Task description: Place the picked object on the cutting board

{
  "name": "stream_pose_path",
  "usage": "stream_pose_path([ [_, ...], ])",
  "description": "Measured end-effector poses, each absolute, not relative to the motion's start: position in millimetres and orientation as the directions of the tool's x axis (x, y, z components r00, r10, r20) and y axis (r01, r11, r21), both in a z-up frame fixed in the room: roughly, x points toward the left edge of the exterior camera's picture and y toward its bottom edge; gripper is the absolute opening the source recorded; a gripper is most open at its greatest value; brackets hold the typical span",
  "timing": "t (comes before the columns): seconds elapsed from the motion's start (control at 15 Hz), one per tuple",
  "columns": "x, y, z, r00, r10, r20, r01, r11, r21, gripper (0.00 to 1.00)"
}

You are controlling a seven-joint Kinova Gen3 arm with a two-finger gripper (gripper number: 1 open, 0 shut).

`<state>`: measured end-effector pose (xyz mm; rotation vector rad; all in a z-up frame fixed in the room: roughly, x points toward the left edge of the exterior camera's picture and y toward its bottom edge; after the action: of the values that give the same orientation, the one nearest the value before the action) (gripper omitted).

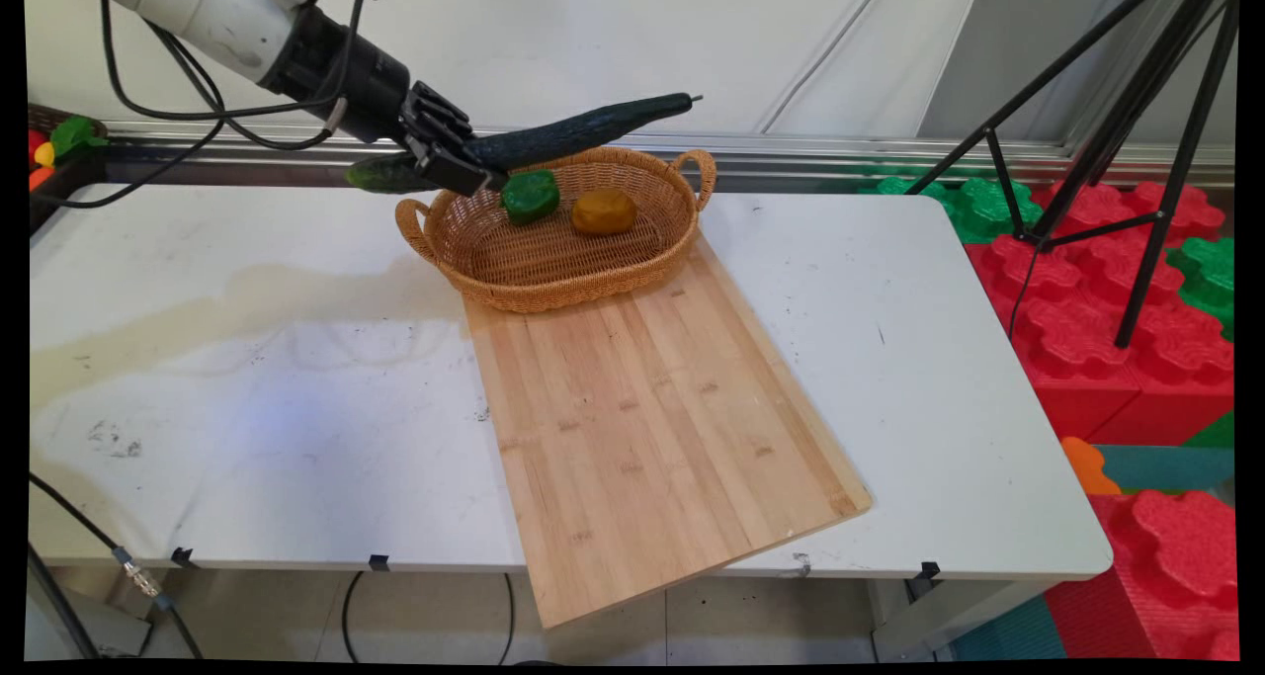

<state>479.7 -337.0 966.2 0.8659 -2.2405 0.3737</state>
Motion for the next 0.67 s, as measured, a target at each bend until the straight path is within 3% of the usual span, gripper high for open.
stream_pose_path([
  [0.33, 469, -328, 965, -0.527, -0.489, 0.695, -0.676, 0.737, 0.006, 0.00],
  [0.67, 440, -327, 938, -0.541, -0.519, 0.662, -0.666, 0.745, 0.039, 0.00],
])
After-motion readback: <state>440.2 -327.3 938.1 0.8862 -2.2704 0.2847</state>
